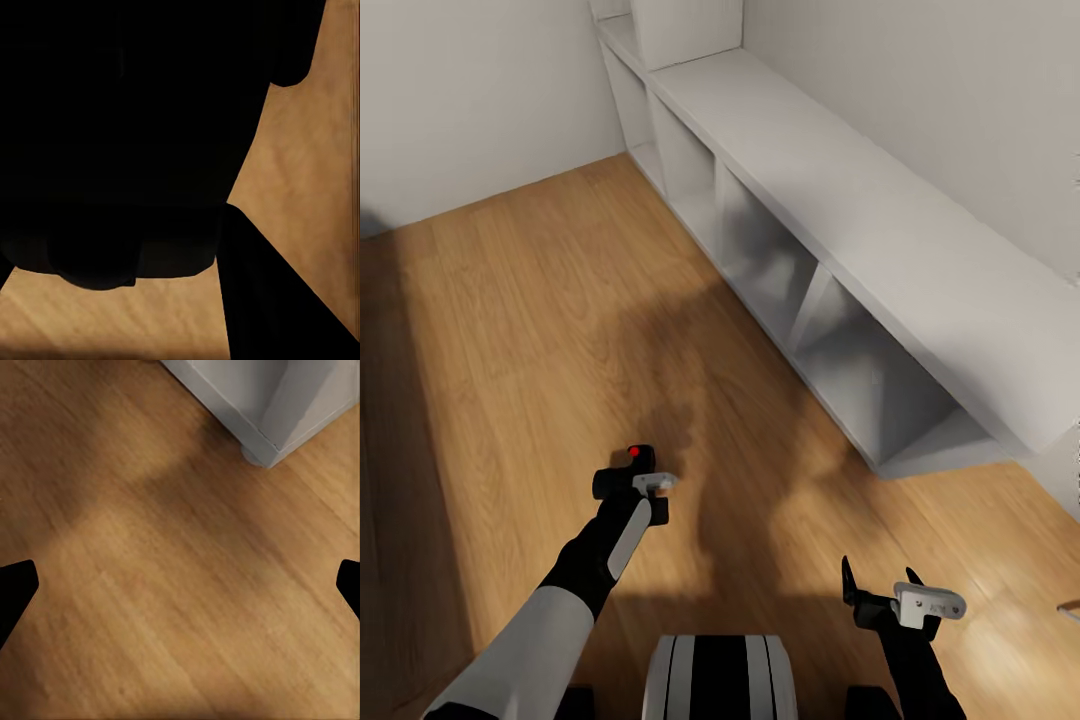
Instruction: Attach the digital camera to the camera tripod in the bedroom.
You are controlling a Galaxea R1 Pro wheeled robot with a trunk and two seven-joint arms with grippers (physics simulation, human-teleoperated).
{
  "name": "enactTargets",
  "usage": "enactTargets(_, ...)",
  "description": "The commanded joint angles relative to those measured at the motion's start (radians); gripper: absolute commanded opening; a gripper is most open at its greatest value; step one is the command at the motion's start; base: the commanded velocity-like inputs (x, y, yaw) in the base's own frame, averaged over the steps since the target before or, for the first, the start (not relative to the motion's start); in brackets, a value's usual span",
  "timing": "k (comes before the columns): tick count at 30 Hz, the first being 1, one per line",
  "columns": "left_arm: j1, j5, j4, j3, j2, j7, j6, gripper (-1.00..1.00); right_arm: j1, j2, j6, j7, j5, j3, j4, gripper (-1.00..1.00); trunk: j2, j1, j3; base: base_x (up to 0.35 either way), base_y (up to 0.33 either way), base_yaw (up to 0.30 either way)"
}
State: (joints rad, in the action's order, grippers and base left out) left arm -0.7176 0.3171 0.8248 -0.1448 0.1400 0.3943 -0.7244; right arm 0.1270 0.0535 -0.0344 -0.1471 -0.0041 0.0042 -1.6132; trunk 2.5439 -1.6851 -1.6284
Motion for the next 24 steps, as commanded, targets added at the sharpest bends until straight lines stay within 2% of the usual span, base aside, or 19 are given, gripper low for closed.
enactTargets(1, 0.000, 0.008, 0.000, -0.002, 0.000, 0.006, -0.004, -1.00, 0.000, 0.000, -0.002, -0.003, -0.001, 0.001, 0.000, 1.00, 0.000, 0.000, 0.004, 0.000, 0.000, 0.000)
enactTargets(24, 0.001, 0.008, -0.016, -0.002, -0.004, 0.005, -0.004, -1.00, 0.000, 0.003, -0.001, -0.003, -0.001, 0.002, 0.001, 1.00, -0.005, 0.011, 0.092, 0.000, 0.000, 0.000)
